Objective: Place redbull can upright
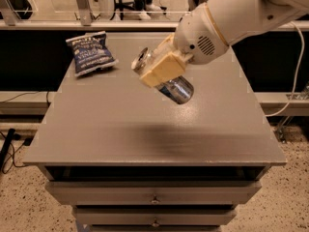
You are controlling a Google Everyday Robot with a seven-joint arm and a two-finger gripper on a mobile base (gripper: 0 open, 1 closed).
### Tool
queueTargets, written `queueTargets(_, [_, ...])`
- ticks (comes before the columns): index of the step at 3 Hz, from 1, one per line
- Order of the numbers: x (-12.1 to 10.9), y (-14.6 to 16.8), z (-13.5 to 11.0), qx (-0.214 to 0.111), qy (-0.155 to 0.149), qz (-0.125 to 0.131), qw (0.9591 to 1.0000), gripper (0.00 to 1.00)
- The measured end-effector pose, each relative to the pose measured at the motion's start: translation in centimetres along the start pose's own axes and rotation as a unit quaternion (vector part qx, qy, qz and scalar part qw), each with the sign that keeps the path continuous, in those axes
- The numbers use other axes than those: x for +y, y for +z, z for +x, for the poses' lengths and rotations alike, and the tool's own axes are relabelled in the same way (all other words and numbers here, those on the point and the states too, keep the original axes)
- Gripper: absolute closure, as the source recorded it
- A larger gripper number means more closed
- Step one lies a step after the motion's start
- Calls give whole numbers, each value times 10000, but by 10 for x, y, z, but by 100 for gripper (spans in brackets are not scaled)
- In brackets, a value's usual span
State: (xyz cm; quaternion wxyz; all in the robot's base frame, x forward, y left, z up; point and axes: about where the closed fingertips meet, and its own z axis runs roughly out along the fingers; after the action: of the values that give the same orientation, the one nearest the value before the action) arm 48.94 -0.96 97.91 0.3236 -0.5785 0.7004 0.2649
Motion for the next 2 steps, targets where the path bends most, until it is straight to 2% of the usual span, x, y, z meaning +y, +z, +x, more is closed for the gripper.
queueTargets(1, [-4, -8, 20, -641, -43, 11, 9979, 100])
queueTargets(2, [-13, -27, 49, -1257, -239, 150, 9917, 100])
